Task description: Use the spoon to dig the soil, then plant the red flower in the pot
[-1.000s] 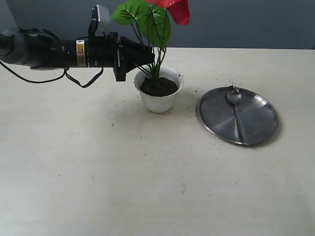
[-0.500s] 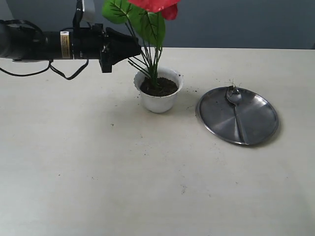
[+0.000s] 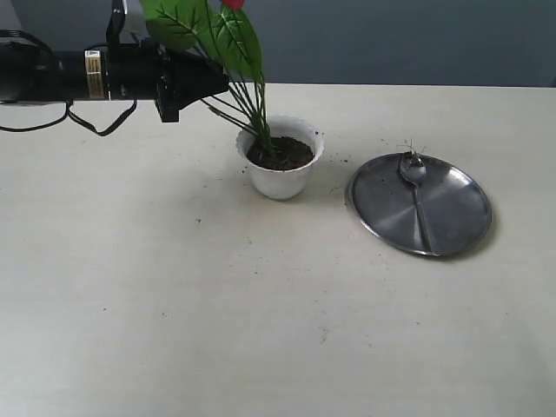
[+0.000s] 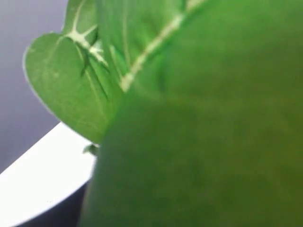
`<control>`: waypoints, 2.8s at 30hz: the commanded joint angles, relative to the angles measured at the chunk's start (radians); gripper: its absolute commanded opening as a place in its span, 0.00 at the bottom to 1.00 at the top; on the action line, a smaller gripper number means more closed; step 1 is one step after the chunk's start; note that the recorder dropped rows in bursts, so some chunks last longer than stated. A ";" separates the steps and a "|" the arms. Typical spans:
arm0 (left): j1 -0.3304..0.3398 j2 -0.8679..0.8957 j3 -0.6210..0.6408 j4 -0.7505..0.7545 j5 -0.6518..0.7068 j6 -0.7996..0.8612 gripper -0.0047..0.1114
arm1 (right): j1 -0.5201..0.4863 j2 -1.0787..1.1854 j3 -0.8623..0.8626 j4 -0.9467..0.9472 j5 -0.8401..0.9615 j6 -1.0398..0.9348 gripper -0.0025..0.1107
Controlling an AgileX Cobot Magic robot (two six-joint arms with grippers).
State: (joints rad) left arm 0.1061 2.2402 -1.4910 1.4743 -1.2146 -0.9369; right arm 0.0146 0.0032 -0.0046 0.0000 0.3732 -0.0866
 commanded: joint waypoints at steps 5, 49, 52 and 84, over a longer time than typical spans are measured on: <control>-0.060 -0.012 0.007 -0.002 -0.006 -0.006 0.34 | -0.003 -0.003 0.005 -0.005 -0.010 -0.001 0.02; -0.217 0.036 0.007 -0.057 -0.006 0.033 0.04 | -0.003 -0.003 0.005 -0.005 -0.010 -0.001 0.02; -0.217 0.041 0.007 -0.049 0.005 0.036 0.04 | -0.003 -0.003 0.005 -0.005 -0.010 -0.001 0.02; -0.123 0.087 0.007 -0.054 -0.006 0.055 0.04 | -0.003 -0.003 0.005 -0.005 -0.010 -0.001 0.02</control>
State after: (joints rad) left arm -0.0317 2.3013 -1.4950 1.3641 -1.2558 -0.8709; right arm 0.0146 0.0032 -0.0046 0.0000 0.3732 -0.0866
